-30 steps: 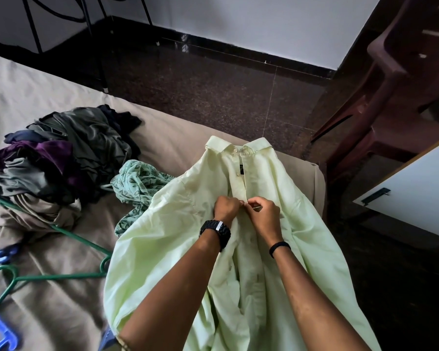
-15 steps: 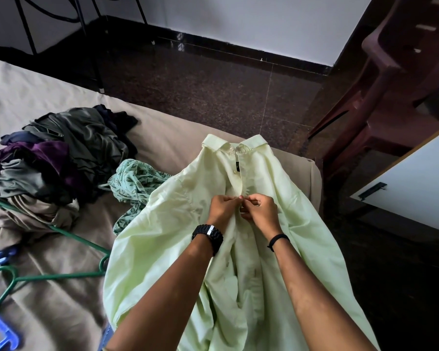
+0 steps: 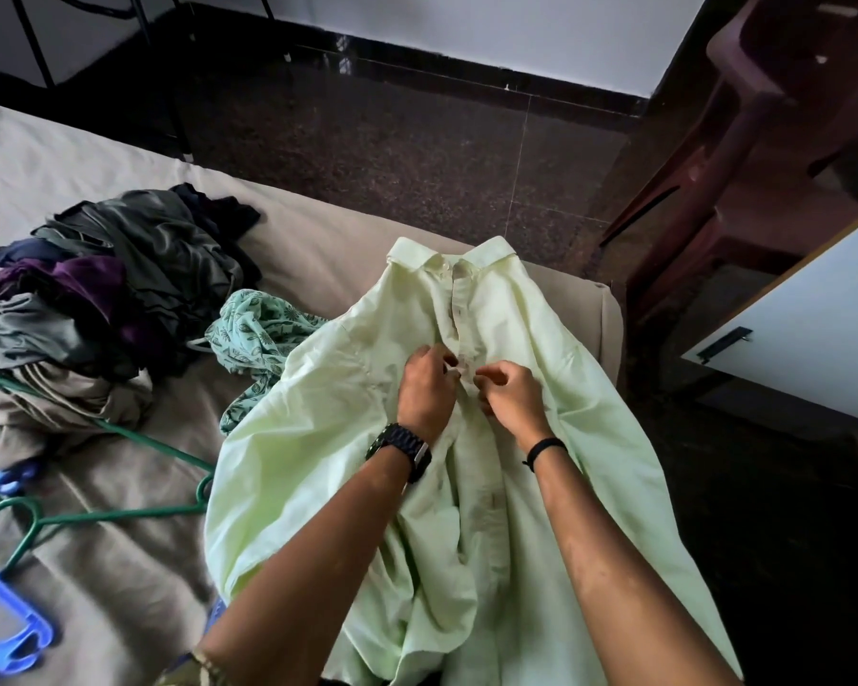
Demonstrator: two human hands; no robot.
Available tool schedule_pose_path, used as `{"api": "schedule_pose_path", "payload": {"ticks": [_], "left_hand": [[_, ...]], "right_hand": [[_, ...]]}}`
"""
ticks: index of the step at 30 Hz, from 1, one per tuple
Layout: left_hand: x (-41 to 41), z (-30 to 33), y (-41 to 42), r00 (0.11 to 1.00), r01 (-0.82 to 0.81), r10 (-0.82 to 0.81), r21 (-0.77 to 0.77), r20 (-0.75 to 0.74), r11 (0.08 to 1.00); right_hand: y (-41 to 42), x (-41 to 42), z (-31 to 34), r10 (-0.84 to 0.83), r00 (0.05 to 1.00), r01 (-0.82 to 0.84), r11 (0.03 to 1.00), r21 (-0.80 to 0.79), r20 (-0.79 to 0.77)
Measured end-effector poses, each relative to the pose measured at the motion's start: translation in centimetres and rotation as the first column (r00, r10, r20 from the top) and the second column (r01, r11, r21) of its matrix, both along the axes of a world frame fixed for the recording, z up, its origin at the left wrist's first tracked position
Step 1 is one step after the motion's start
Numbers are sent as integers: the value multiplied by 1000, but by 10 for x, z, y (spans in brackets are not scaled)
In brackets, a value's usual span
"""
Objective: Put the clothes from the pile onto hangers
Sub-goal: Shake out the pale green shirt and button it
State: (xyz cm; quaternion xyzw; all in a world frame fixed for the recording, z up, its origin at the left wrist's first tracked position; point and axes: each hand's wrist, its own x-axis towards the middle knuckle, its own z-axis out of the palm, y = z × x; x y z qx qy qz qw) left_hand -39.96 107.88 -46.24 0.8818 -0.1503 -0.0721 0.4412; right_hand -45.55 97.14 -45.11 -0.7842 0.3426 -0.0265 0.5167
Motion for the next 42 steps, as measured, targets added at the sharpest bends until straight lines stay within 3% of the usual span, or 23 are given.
{"api": "schedule_pose_path", "payload": {"ticks": [3, 6, 11, 16, 22, 29, 35, 39, 42], "left_hand": [[-22, 10, 8, 984, 167, -170, 63, 56, 984], [-40, 0, 17, 993, 117, -115, 124, -23, 985], [-51, -14, 21, 979, 67, -20, 230, -204, 971], [-56, -14, 13, 982, 93, -39, 294, -184, 951], [-62, -7, 3, 990, 117, -63, 490, -127, 864], [-61, -9, 16, 985, 49, 6, 315, -171, 948], [-63, -9, 17, 979, -16, 74, 292, -188, 956], [-57, -9, 21, 945, -115, 147, 126, -292, 985], [-58, -6, 24, 945, -157, 152, 6, -290, 988]], "right_hand": [[0, -25, 4, 135, 989, -142, 981, -134, -58], [4, -44, -2, 197, 970, -223, 955, -197, -142], [17, -52, -10, 125, 986, -152, 943, -295, -106], [29, -54, -12, 40, 998, -56, 928, -369, -50], [44, -52, -18, 162, 986, -161, 866, -473, -39], [32, -55, -10, 25, 999, -12, 942, -335, 34], [39, -55, -10, 70, 998, -67, 953, -294, -2], [35, -59, -11, 27, 1000, -26, 964, -264, -1], [34, -60, -4, -32, 997, 54, 951, -305, 76]]}}
